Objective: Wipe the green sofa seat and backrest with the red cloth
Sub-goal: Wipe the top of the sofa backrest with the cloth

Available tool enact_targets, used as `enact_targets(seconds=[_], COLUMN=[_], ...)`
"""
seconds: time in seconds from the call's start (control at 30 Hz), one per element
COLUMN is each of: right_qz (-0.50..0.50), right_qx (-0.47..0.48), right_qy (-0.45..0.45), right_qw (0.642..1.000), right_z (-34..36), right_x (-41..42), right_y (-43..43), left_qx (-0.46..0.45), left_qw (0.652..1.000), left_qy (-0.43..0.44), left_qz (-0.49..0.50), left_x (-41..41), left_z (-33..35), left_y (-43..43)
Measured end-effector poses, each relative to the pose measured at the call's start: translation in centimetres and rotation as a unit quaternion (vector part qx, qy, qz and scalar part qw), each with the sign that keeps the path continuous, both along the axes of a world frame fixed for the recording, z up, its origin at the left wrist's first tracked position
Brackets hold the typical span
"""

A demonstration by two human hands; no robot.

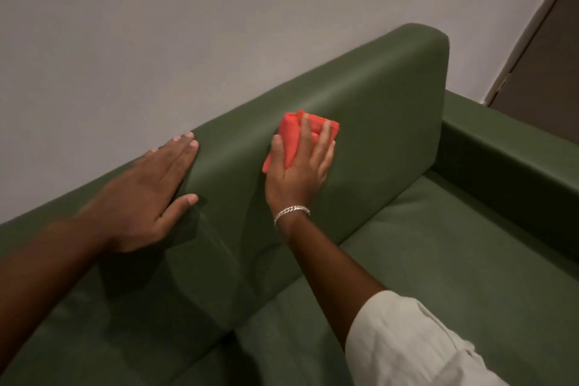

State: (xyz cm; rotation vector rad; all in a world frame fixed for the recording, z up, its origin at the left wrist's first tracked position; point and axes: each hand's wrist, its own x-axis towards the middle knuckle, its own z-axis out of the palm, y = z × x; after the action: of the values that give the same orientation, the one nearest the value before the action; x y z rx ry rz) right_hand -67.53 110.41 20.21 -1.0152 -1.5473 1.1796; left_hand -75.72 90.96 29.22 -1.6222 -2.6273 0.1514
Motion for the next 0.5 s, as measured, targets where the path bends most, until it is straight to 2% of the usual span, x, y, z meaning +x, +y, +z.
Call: enact_targets(seconds=[0.07, 0.1, 0.17, 0.2, 0.23, 0.3, 0.33, 0.43, 0.47, 0.5], right_qz=[-0.017, 0.0, 0.107, 0.132, 0.126, 0.057, 0.055, 0.145, 0.14, 0.117], right_qx=[-0.109, -0.084, 0.116, 0.157, 0.115, -0.044, -0.045, 0.16, 0.135, 0.047], right_qy=[0.009, -0.01, -0.022, -0.022, -0.015, -0.011, -0.034, -0.052, -0.045, -0.026], right_qw=[0.994, 0.996, 0.987, 0.978, 0.985, 0.997, 0.997, 0.975, 0.98, 0.992], right_z=[0.0, 0.4, -0.3, -0.9, -1.2, -0.7, -0.1, -0.9, -1.1, -1.1], right_x=[-0.2, 0.3, 1.3, 1.5, 1.3, 0.5, 0.3, 0.6, 0.5, -0.1], right_y=[-2.1, -3.9, -8.3, -10.3, -11.5, -15.5, -18.0, -23.8, -24.7, -25.6], left_qx=[-0.005, -0.004, 0.001, 0.002, 0.002, 0.004, 0.003, 0.002, 0.001, 0.001], left_qw=[1.0, 1.0, 0.999, 0.998, 0.998, 0.997, 0.998, 0.997, 0.997, 0.996], left_qy=[-0.009, -0.015, -0.025, -0.028, -0.029, -0.021, -0.019, -0.015, -0.01, -0.005], left_qz=[0.018, 0.026, 0.043, 0.052, 0.057, 0.067, 0.068, 0.077, 0.081, 0.088], left_x=[0.0, -0.1, -0.4, -0.4, -0.3, 0.2, 0.2, 0.1, 0.0, -0.3], left_z=[0.1, 0.2, 0.4, 0.5, 0.5, 0.4, 0.3, 0.3, 0.3, 0.2], left_y=[-3.8, -5.9, -10.0, -12.2, -14.0, -18.6, -20.7, -26.6, -28.6, -30.6])
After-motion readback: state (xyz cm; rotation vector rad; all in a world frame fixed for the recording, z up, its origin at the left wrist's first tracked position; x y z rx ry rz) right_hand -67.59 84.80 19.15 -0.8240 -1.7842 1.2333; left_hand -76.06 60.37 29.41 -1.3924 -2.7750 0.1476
